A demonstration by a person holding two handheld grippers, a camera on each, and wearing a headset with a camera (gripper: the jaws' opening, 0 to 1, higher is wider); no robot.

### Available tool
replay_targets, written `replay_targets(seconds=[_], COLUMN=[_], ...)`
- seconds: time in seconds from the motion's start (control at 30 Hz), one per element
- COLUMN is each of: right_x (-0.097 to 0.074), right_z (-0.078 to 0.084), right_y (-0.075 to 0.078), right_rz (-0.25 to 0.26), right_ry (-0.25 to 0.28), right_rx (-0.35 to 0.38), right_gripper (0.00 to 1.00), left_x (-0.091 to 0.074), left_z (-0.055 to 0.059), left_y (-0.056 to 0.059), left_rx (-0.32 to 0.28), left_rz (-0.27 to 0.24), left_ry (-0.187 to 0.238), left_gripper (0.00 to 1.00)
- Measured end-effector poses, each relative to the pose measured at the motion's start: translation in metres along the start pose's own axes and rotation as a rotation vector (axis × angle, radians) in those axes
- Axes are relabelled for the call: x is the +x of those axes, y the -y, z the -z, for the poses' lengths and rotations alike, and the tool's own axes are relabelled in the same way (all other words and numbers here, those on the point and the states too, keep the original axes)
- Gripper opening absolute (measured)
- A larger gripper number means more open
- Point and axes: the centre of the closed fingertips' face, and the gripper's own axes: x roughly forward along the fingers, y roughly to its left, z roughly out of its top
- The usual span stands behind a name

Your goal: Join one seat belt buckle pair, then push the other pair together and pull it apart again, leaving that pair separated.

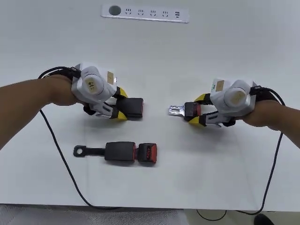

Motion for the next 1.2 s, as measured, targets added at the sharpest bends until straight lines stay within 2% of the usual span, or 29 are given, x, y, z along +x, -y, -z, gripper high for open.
replay_targets(seconds=[0.3, 0.6, 1.2], right_x=[0.010, 0.020, 0.041], right_z=[-0.016, -0.041, -0.072], right_y=[-0.004, -0.010, -0.018], right_rz=[-0.006, -0.023, -0.047], right_ry=[0.022, 0.064, 0.116], right_rx=[-0.016, -0.028, -0.052], right_gripper=[0.34, 0.34, 0.34], left_x=[0.001, 0.001, 0.002], left_z=[0.000, 0.000, 0.002], left_y=[0.001, 0.001, 0.001], left_rx=[-0.006, -0.009, -0.006], left_rz=[0.000, 0.001, 0.004], left_ry=[-0.003, -0.006, -0.025], left_gripper=[0.34, 0.34, 0.34])
